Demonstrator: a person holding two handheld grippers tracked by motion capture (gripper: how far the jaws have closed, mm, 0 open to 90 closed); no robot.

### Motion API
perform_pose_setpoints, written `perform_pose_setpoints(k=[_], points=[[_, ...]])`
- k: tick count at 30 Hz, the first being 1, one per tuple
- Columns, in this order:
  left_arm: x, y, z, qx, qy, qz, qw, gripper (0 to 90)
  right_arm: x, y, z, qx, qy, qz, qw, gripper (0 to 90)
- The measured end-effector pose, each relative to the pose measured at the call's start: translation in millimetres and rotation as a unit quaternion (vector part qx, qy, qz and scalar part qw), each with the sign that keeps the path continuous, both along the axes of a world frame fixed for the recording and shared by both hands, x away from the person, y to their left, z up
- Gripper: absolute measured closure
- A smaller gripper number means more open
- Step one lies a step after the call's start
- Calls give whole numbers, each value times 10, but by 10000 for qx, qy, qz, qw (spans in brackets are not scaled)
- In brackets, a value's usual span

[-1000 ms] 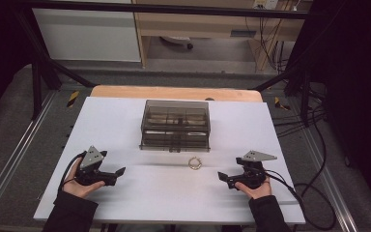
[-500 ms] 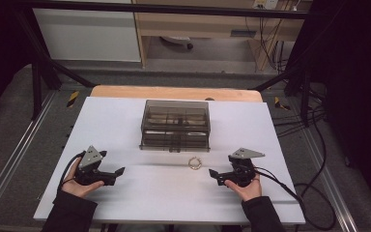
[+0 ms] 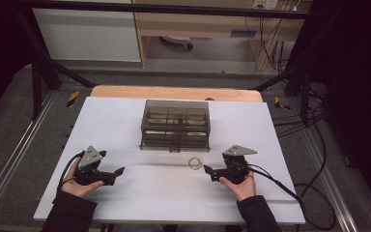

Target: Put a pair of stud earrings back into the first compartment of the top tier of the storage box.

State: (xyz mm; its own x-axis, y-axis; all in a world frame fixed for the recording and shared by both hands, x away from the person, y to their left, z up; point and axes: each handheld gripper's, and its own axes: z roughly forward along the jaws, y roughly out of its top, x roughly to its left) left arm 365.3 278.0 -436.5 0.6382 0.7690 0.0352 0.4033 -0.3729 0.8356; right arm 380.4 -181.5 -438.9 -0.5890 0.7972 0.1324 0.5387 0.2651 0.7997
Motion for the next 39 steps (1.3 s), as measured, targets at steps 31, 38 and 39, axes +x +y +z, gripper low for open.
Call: perform_pose_setpoints(k=[31, 38, 39], points=[[14, 21, -19, -3, 39, 41, 10000, 54, 159, 301, -132, -98, 150, -161, 9997, 537], [14, 23, -19, -8, 38, 48, 10000, 54, 173, 340, -152, -104, 216, -178, 9996, 602], [14, 23, -19, -9, 38, 46, 10000, 54, 177, 347, -155, -60, 231, -159, 9996, 611]])
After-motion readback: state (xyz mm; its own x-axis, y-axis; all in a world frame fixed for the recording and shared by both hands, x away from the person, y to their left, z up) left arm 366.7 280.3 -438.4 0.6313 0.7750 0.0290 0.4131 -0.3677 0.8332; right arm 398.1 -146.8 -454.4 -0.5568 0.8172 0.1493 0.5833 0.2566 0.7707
